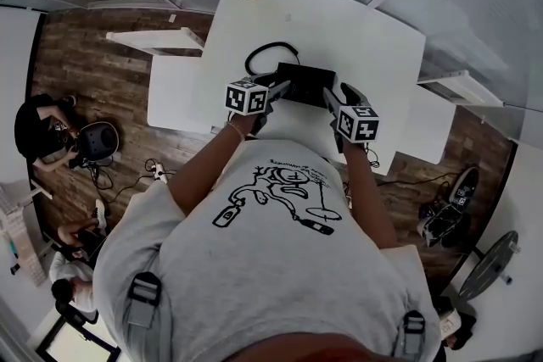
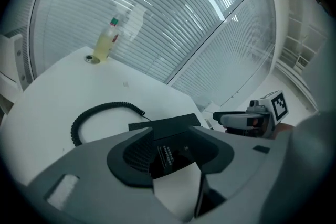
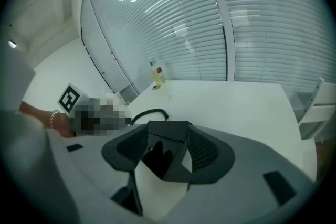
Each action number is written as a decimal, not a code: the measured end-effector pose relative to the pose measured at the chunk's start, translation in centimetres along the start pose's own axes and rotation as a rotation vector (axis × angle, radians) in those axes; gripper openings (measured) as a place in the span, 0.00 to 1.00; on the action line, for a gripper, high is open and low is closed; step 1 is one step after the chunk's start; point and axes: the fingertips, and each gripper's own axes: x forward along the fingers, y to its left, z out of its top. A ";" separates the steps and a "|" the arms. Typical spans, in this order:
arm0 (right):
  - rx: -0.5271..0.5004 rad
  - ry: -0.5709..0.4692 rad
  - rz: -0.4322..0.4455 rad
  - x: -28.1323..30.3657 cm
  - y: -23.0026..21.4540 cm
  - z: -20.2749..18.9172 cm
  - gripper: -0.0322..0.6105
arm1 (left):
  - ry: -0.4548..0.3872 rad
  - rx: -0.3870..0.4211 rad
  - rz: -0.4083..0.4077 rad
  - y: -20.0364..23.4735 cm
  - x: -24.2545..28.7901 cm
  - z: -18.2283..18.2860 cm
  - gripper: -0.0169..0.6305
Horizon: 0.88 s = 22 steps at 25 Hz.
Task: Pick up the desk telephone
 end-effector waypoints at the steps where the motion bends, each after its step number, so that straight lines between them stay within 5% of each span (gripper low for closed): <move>1: 0.011 0.015 0.003 0.5 -0.3 -0.5 0.36 | 0.017 -0.007 0.000 0.6 0.5 -0.5 0.33; 15: 0.157 0.121 0.080 4.7 -2.1 -4.7 0.42 | 0.110 -0.200 -0.062 4.9 3.9 -4.3 0.44; 22: 0.165 0.157 0.113 5.6 -1.7 -5.7 0.42 | 0.127 -0.222 -0.090 4.6 4.7 -4.3 0.45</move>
